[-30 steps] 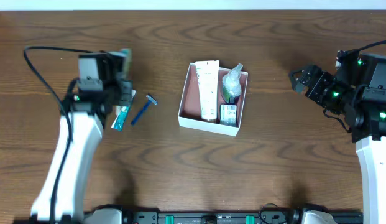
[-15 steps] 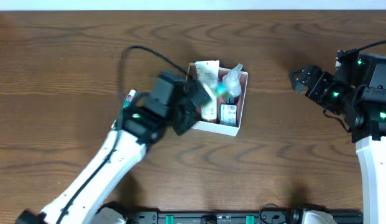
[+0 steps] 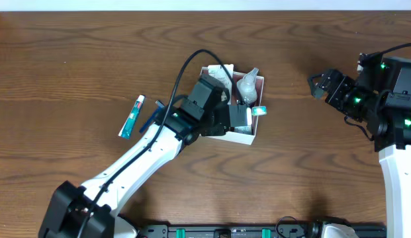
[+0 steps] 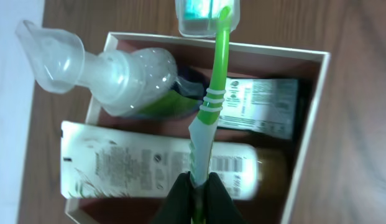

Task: Pack container
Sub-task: 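Carry the toothbrush into the box and release it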

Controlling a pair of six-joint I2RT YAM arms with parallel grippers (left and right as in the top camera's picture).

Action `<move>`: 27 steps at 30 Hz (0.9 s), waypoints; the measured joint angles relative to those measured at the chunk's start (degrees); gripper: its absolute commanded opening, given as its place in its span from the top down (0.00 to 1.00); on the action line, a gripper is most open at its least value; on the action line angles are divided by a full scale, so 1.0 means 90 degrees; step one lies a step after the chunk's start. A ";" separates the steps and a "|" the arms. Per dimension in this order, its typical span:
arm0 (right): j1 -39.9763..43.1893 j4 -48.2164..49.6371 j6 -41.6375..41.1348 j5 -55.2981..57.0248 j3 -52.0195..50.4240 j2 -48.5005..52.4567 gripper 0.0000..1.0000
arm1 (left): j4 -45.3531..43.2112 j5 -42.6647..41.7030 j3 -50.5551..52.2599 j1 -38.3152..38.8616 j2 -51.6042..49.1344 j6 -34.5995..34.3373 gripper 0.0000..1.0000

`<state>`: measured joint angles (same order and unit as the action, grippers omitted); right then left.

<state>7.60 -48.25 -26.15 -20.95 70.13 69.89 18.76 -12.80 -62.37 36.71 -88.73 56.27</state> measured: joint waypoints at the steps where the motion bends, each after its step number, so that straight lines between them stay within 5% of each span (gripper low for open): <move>1: 0.0000 0.0002 0.0000 0.0000 0.0000 0.0000 0.01 | -0.0073 0.0015 0.0000 0.0000 -0.0032 0.0056 0.95; 5: 0.0000 0.0002 0.0002 0.0000 0.0000 0.0000 0.01 | -0.0143 0.0092 0.0000 -0.0032 -0.0177 0.0202 0.83; 6: 0.0000 0.0002 0.0000 0.0000 0.0000 0.0000 0.01 | -0.0092 0.0121 0.0000 -0.0041 -0.0209 0.0245 0.53; 7: 0.0000 0.0002 0.0002 0.0000 0.0000 0.0000 0.01 | -0.0005 0.0153 0.0000 -0.0058 -0.0228 0.0260 0.02; 17: 0.0000 0.0002 0.0000 0.0000 0.0000 0.0000 0.01 | 0.1190 0.0631 0.0012 -0.0073 0.0435 -0.0916 0.02; 27: 0.0000 0.0002 0.0000 0.0000 0.0002 0.0000 0.01 | 0.2735 0.1304 0.0010 -0.1022 0.1953 -0.4119 0.02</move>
<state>7.60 -48.23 -26.15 -20.95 70.15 69.89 43.38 -1.06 -62.28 27.51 -71.16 19.20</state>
